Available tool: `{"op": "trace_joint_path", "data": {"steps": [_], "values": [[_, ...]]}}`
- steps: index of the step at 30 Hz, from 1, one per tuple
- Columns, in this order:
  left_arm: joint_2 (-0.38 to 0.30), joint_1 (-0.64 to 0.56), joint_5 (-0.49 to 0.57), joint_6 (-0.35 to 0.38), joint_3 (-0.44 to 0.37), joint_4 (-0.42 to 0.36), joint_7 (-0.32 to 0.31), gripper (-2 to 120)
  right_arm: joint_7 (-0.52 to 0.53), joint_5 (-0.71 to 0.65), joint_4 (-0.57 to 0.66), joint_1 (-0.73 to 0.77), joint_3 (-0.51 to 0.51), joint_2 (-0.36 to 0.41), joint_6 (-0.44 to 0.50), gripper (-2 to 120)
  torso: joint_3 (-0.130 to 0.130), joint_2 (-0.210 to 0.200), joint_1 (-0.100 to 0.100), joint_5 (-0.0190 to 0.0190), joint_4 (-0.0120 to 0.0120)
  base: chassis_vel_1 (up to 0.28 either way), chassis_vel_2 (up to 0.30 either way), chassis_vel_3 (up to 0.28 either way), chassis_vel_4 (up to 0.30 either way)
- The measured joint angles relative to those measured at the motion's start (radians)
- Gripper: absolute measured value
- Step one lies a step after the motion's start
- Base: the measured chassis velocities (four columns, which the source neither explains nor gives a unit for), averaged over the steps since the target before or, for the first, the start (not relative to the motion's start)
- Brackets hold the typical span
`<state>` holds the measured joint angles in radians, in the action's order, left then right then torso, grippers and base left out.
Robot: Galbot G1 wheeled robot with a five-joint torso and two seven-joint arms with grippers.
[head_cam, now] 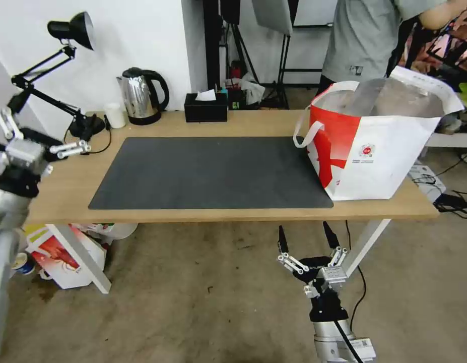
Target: Pick up the trash from the table and place it into the takeout bag.
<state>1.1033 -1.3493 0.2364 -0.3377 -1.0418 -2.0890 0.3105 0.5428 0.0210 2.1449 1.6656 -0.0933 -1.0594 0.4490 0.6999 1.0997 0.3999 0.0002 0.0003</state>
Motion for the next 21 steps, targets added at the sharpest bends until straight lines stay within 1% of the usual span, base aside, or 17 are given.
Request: {"op": "trace_joint_path", "data": {"steps": [1,4,5,6,8,10,11,13,14,15,16,17,18,21], "values": [[0.022,-0.021,0.006,0.000,-0.011,-0.015,-0.004,100,0.000,0.000,0.000,0.000,0.000,0.000,0.000,100,0.000,0.000,0.000,0.0001,-0.0002,0.000,0.000,0.000,0.000],[0.041,-0.040,0.009,0.000,-0.020,-0.028,-0.006,100,0.000,0.000,0.000,0.000,0.000,0.000,0.000,100,0.000,0.000,0.000,0.0000,-0.0004,0.000,0.000,0.000,0.000],[0.088,-0.074,0.013,-0.009,-0.028,-0.048,-0.008,100,0.000,0.000,0.000,0.000,0.000,0.000,0.000,100,0.000,0.000,0.000,0.0002,-0.0002,0.000,0.000,0.000,0.000],[0.088,-0.074,0.013,-0.009,-0.028,-0.048,-0.008,100,0.000,0.000,0.000,0.000,0.000,0.000,0.000,100,0.000,0.000,0.000,0.0002,-0.0002,0.000,0.000,0.000,0.000],[0.135,-0.109,0.014,-0.032,-0.028,-0.059,-0.012,100,0.000,0.000,0.000,0.000,0.000,0.000,0.000,100,0.000,0.000,0.000,0.0001,-0.0002,0.000,0.000,0.000,0.000],[0.139,-0.112,0.014,-0.034,-0.028,-0.060,-0.012,100,0.000,0.000,0.000,0.000,0.000,0.000,0.000,100,0.000,0.000,0.000,0.0000,-0.0002,0.000,0.000,0.000,0.000],[0.163,-0.125,0.013,-0.049,-0.028,-0.065,-0.014,100,0.000,0.000,0.000,0.000,0.000,0.000,0.000,100,0.000,0.000,0.000,0.0000,-0.0003,0.000,0.000,0.000,0.000],[0.163,-0.125,0.013,-0.049,-0.028,-0.065,-0.014,100,0.000,0.000,0.000,0.000,0.000,0.000,0.000,100,0.000,0.000,0.000,0.0000,-0.0003,0.000,0.000,0.000,0.000],[0.225,-0.154,0.011,-0.072,-0.028,-0.079,-0.018,100,0.000,0.000,0.000,0.000,0.000,0.000,0.000,100,0.000,0.000,0.000,0.0002,-0.0005,0.000,0.000,0.000,0.000],[0.256,-0.168,0.008,-0.081,-0.028,-0.082,-0.019,100,0.000,0.000,0.000,0.000,0.000,0.000,0.000,100,0.000,0.000,0.000,0.0001,-0.0001,0.000,0.000,0.000,0.000],[0.274,-0.174,0.007,-0.088,-0.028,-0.082,-0.019,100,0.000,0.000,0.000,0.000,0.000,0.000,0.000,100,0.000,0.000,0.000,0.0001,-0.0001,0.000,0.000,0.000,0.000],[0.324,-0.189,-0.008,-0.116,-0.027,-0.080,-0.019,100,0.000,0.000,0.000,0.000,0.000,0.000,0.000,100,0.000,0.000,0.000,0.0001,-0.0002,0.000,0.000,0.000,0.000],[0.324,-0.189,-0.008,-0.116,-0.027,-0.080,-0.019,100,0.000,0.000,0.000,0.000,0.000,0.000,0.000,100,0.000,0.000,0.000,0.0001,-0.0002,0.000,0.000,0.000,0.000],[0.403,-0.221,-0.029,-0.156,-0.023,-0.073,-0.014,100,0.000,0.000,0.000,0.000,0.000,0.000,0.000,100,0.000,0.000,0.000,0.0000,-0.0004,0.000,0.000,0.000,0.000]]}}
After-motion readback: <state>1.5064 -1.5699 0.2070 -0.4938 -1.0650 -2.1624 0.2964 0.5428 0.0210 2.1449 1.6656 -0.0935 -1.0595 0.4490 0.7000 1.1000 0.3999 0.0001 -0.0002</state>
